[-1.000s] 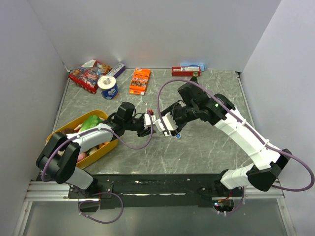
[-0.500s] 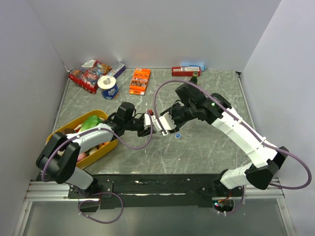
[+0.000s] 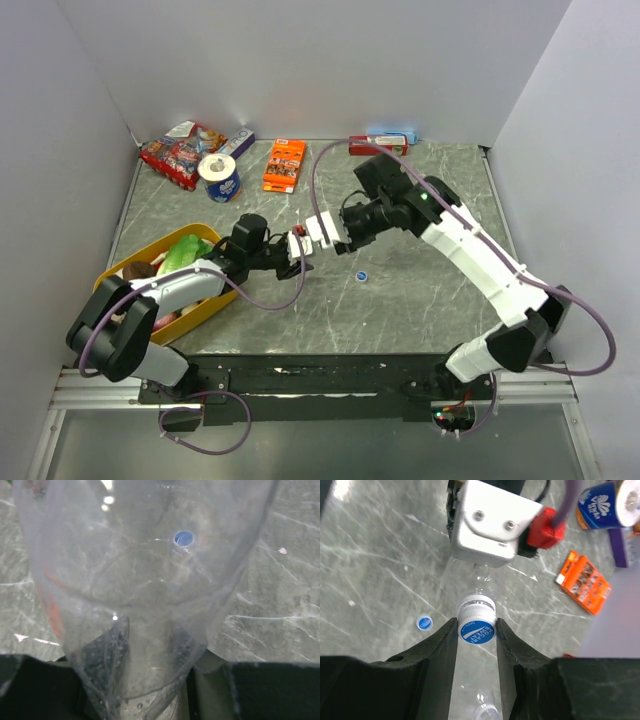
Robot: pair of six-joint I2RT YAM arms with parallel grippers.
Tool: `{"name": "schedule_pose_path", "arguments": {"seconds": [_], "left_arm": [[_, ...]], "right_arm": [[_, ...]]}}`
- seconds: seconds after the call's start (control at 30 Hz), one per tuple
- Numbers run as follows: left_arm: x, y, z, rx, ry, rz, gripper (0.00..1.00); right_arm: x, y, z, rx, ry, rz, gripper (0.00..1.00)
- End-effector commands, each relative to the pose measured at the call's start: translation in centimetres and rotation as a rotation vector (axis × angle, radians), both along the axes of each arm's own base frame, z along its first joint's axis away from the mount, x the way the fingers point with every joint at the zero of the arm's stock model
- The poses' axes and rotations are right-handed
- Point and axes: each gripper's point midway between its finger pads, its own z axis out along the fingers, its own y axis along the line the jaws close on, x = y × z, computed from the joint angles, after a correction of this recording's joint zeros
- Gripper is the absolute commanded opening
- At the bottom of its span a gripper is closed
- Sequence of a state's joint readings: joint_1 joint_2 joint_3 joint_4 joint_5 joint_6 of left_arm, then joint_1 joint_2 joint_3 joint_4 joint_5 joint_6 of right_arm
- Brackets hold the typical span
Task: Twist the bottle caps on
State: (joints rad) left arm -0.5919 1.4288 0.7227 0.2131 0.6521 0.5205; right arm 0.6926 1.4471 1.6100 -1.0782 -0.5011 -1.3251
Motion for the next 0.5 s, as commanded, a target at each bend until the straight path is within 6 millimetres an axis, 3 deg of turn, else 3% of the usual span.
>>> {"name": "schedule_pose_path", "arguments": {"seconds": [0.0,0.27,0.37,0.4,0.47], "left_arm": [[1.2,-0.9,6.2,-0.168,-0.198,0.011,0.01],[3.9,-1.9,7.4,-0.164,-0.161,0.123,0.01],[5.2,-2.1,7.6,-0.154,-0.171,0.213,0.01],[5.5,-2.3,8.0,-0.159,-0.174,0.232,0.01],[6.7,-1.8,8.6,-0.171,-0.199,0.318,0.01]], "right_arm": [[-0.1,-0.5,-0.9,-0.015,0.211,-0.118,0.25],[-0.1,1.5,-1.0,-0.028,0.291,-0.215,0.21],[0.5,2.2,-1.2,-0.044,0.392,-0.347,0.18],[0.9,2.5,-2.3,-0.071,0.461,-0.428,0.17],[0.9,2.7,-2.0,-0.080,0.535,-0.493,0.15]]}}
